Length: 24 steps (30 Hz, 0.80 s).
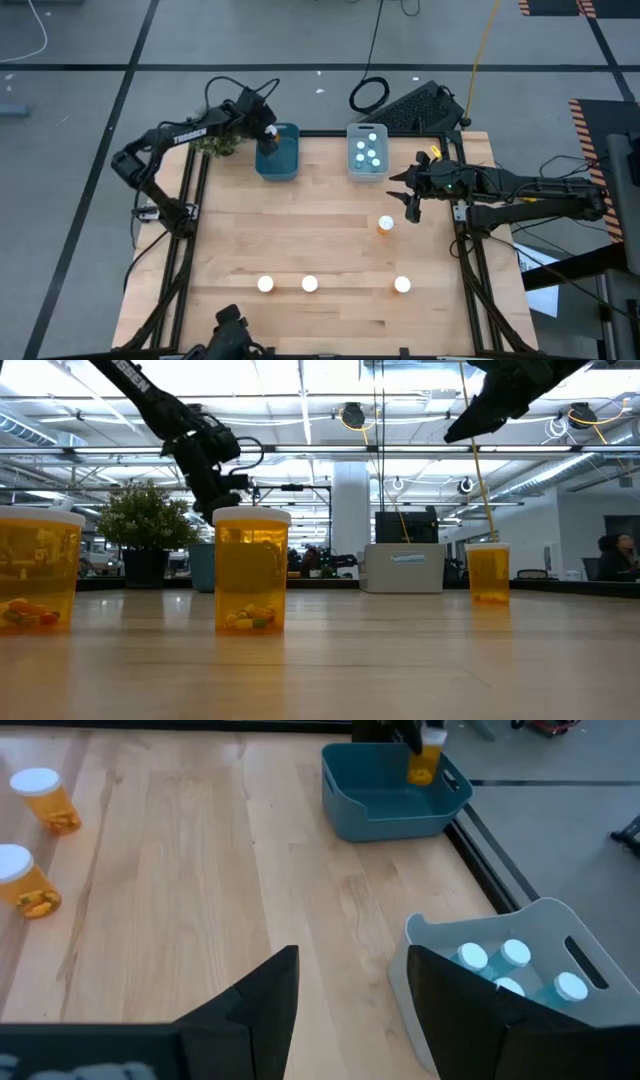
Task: Pick and place medicine bottles into bin by pill shape (circle, oval)
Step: Put the orange pill bottle into the green bin
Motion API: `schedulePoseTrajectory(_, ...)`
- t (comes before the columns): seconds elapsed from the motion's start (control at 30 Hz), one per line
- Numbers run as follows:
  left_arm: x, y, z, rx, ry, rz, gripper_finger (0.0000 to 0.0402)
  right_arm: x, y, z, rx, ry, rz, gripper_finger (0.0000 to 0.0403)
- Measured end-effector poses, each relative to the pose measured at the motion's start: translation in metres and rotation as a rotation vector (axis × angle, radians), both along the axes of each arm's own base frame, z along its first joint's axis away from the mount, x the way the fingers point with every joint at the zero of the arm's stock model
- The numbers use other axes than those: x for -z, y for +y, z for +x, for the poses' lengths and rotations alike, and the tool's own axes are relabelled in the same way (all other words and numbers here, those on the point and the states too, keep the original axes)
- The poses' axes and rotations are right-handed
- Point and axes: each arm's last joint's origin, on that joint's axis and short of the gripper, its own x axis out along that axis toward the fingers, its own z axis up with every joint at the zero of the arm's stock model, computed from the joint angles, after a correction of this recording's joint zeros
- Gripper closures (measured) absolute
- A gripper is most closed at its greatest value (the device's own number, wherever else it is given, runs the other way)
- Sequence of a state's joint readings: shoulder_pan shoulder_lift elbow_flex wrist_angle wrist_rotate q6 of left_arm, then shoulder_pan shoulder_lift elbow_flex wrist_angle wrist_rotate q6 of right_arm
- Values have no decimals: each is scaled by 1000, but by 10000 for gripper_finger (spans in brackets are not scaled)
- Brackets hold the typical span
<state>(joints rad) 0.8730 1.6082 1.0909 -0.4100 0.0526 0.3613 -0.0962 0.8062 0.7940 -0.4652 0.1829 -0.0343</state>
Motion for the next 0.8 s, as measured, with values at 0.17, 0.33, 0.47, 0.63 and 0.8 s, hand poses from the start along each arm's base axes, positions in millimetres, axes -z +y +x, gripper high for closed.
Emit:
schedulePoseTrajectory(0.17, 16, 3, 5, 7, 32, -35, 183, 0, 0, 0, -2, -5, -4, 220)
schedulePoseTrajectory(0.33, 24, 6, 6, -8, 66, -40, 183, 0, 0, 0, -2, -5, -4, 220)
schedulePoseTrajectory(0.47, 23, 6, 6, -8, 70, -31, 181, 0, 0, 0, -3, -5, -4, 220)
schedulePoseTrajectory(0.63, 24, 6, 6, -7, 72, -32, 163, 0, 0, 0, -3, -5, -4, 220)
schedulePoseTrajectory(0.8, 23, 6, 6, 2, 77, -27, 148, 0, 0, 0, -2, -5, -4, 220)
